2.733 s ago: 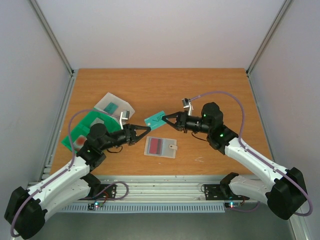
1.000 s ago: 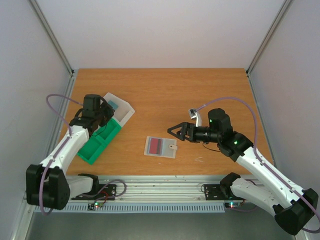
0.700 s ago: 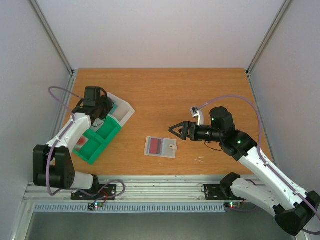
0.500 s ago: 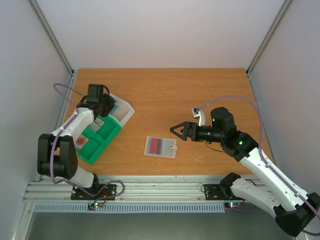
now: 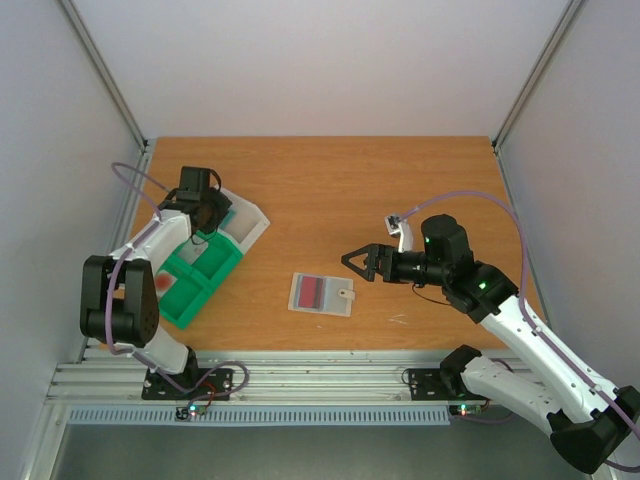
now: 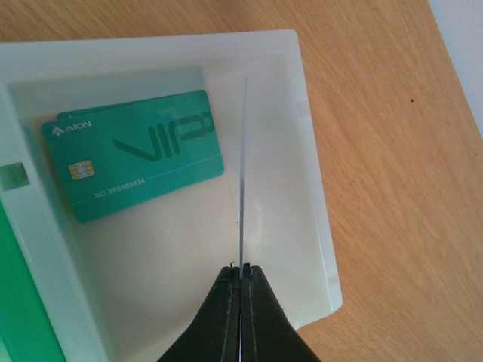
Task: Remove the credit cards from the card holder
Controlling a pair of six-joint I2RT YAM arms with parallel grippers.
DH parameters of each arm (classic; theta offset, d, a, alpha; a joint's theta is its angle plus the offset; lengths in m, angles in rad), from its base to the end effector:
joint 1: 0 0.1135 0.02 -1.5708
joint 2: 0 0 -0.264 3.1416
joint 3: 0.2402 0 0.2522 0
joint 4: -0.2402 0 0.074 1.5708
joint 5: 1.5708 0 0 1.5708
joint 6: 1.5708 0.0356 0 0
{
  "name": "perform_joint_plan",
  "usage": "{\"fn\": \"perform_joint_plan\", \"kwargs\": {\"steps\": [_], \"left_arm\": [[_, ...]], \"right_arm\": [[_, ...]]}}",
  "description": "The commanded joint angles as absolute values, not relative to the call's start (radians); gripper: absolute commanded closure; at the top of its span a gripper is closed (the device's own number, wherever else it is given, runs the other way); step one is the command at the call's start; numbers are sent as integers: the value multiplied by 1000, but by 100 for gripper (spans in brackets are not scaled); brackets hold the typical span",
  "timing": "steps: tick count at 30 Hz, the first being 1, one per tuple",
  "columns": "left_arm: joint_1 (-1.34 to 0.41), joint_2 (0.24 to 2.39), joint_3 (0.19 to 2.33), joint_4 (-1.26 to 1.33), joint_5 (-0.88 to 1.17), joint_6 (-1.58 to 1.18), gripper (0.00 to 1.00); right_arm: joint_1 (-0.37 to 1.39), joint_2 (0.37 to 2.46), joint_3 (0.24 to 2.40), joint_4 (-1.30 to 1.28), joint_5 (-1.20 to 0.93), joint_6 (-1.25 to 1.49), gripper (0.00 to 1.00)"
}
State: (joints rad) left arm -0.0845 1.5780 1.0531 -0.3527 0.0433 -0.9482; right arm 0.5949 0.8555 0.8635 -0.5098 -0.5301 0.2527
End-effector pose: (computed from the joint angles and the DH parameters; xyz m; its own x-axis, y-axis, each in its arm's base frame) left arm 0.3326 -0.0297 0.2224 -0.5379 -0.7689 -0.3456 -0.5574 0.6319 -0.5385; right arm 0.1416 0.1175 0.3244 -0.5984 -0.1445 -0.7881 -0.7240 0.5187 0.4547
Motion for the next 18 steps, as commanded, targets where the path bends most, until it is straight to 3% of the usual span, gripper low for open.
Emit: {"fn": "perform_joint_plan", "kwargs": {"steps": [1, 18], "left_arm": [[-77, 1608, 1089, -349, 2, -916, 100], [-66, 1706, 1138, -350, 56, -875, 99]], "right_arm": [[595, 850, 899, -520, -510, 233, 1], [595, 862, 905, -535, -492, 226, 2]]}}
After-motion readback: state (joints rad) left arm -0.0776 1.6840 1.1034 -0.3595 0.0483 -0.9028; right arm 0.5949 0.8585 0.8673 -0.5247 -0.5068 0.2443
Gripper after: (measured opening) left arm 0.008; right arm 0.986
